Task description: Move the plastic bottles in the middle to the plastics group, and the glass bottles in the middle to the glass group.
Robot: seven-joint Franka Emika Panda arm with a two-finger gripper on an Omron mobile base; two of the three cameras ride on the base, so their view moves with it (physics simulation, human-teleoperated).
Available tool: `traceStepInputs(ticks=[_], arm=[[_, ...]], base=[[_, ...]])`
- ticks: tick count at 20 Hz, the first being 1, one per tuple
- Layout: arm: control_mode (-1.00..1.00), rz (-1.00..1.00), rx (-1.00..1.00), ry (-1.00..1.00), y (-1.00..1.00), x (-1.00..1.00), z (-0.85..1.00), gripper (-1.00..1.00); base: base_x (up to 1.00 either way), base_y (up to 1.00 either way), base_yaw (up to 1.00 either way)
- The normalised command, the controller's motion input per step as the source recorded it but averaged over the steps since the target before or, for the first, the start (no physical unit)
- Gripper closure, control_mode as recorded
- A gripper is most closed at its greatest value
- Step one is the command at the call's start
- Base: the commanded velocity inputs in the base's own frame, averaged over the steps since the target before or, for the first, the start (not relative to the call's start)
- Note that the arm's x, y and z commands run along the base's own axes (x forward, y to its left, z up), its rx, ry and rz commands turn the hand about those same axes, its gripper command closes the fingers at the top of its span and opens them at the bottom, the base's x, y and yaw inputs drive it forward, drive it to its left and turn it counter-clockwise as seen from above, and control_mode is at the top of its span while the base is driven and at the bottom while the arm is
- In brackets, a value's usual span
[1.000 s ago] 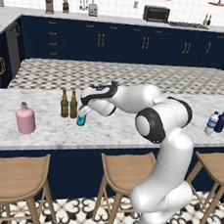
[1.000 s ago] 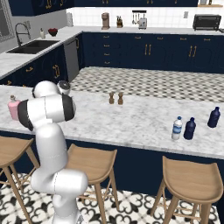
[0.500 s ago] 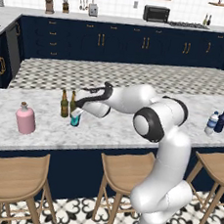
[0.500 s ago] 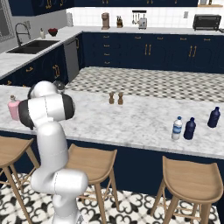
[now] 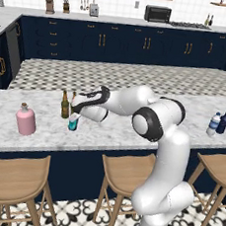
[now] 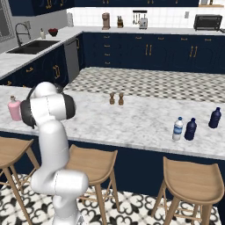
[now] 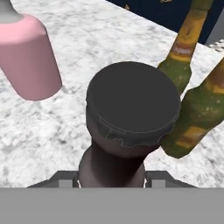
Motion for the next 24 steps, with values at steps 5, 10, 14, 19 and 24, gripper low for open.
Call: traceStepInputs(ticks=[5,10,14,19,24], arm=[[-1.0,0.0,0.0,-0.01,0.05,0.0,-0.21,1.0],[-1.0,0.0,-0.01,-0.03,0.1,0.16,0.0,1.0],[-1.0,0.0,-0.01,-0.02,0.1,0.49,0.0,1.0],[-1.0,0.0,0.0,-0.01,0.02,0.16,-0.01,1.0],[-1.0,0.0,0.0,-0.03,0.02,0.03,-0.04,1.0]], base=[[0.0,0.0,0.0],[0.0,0.0,0.0],[0.0,0.0,0.0],[0.0,0.0,0.0],[0.0,0.0,0.0]])
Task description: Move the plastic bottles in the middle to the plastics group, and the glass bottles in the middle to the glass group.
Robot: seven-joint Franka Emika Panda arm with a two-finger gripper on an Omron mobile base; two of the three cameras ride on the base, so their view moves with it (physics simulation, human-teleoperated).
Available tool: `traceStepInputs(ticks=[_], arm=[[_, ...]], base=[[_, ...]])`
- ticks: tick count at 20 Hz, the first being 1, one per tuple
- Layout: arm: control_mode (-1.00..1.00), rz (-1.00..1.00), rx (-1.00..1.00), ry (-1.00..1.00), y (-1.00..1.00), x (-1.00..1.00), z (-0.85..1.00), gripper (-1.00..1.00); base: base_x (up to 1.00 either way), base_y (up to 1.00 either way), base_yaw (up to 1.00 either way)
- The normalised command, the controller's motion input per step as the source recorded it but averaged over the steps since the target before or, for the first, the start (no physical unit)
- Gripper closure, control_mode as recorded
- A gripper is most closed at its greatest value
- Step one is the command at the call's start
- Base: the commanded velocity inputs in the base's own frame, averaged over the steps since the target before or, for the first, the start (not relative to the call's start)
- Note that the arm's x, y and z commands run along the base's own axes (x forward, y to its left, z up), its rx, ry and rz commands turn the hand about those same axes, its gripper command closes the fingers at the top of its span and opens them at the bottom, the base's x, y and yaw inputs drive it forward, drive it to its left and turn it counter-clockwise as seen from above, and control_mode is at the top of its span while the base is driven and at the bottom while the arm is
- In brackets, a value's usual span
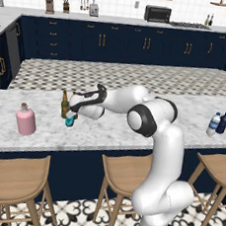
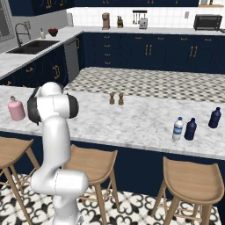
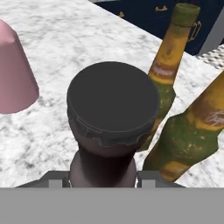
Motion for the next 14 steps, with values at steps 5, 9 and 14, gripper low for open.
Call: traceStepInputs(ticks=[5,9,14], arm=[[-1.0,0.0,0.0,-0.04,0.01,0.0,-0.28,1.0],[-1.0,0.0,0.0,0.0,0.0,0.0,-0.01,1.0],[-1.0,0.0,0.0,0.0,0.0,0.0,0.0,-1.0]], base=[[0.0,0.0,0.0],[0.0,0.0,0.0],[0.0,0.0,0.0]])
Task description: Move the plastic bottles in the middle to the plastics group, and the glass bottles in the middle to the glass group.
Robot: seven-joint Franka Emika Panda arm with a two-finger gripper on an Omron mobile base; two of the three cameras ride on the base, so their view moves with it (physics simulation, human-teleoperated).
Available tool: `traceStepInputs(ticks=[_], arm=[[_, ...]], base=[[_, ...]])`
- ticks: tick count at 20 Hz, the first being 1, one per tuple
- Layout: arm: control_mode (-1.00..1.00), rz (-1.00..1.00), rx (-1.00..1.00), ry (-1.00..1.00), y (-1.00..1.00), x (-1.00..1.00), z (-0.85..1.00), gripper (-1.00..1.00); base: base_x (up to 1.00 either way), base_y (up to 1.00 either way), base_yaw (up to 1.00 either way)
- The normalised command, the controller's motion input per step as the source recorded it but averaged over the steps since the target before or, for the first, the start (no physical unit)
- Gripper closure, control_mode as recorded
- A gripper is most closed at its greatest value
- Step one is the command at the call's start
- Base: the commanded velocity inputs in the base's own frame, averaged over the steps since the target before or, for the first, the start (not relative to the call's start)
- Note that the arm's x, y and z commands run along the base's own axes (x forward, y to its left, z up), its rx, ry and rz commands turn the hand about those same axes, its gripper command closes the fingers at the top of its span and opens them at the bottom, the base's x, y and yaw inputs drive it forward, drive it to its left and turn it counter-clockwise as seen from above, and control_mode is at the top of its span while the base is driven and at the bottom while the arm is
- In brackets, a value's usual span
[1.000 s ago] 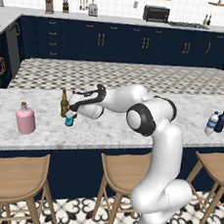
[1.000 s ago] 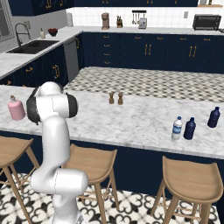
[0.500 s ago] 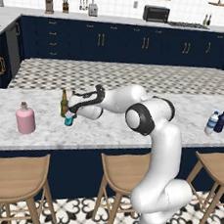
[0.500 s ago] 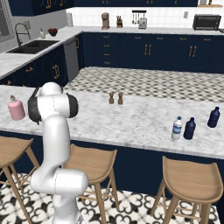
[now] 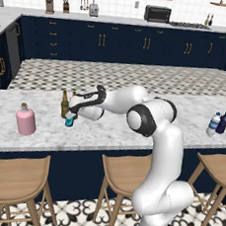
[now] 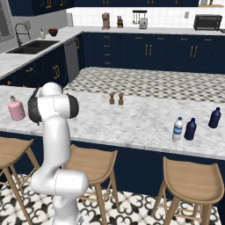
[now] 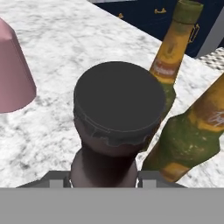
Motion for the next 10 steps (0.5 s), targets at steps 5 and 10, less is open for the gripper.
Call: traceStepInputs(ticks=[5,10], arm=[[-1.0,0.0,0.0,0.0,0.0,0.0,0.0,-1.0],[-1.0,0.0,0.0,0.0,0.0,0.0,0.0,-1.0]], base=[[0.0,0.0,0.0],[0.0,0.0,0.0]])
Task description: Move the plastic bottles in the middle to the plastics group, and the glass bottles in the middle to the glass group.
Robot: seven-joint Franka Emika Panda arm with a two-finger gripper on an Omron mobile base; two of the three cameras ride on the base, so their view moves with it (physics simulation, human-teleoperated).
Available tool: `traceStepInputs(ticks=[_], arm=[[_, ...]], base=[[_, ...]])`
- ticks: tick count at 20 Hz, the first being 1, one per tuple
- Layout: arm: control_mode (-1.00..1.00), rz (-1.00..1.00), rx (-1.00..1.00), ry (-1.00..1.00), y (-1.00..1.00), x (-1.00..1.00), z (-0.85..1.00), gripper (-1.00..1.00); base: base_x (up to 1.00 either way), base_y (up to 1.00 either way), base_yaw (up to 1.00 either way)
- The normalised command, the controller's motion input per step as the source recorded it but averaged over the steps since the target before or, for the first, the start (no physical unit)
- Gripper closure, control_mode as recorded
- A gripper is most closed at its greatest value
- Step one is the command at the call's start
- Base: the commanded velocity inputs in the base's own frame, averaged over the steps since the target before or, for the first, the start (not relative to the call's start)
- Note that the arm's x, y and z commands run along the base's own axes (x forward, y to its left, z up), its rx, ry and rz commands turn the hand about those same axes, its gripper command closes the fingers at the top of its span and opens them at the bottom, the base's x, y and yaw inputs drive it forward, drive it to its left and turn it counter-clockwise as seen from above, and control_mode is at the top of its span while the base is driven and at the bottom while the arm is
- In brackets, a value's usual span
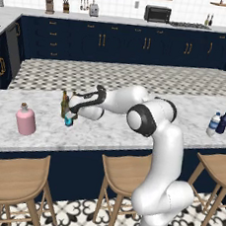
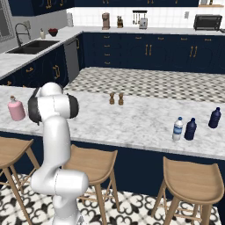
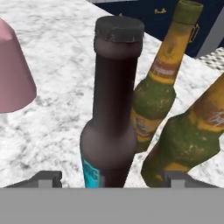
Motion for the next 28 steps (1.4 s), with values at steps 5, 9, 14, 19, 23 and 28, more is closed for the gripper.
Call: traceStepInputs(ticks=[5,9,14,19,23,28], arm=[[-1.0,-0.03,0.0,0.0,-0.06,0.0,0.02,-1.0],[-1.0,-0.04,0.0,-0.01,-0.22,-0.12,0.23,-1.0],[-1.0,-0.11,0.03,0.0,-0.5,-0.51,0.57,-1.0],[-1.0,-0.12,0.06,-0.04,-0.65,-0.79,0.7,-1.0],[-1.0,-0.16,0.03,-0.1,-0.83,-0.94,0.57,-1.0],[-1.0,-0.31,-0.01,-0.02,-1.0,-0.63,0.6,-1.0]], base=[[0.0,0.0,0.0],[0.0,0.0,0.0],[0.0,0.0,0.0],[0.0,0.0,0.0],[0.0,0.0,0.0],[0.0,0.0,0.0]])
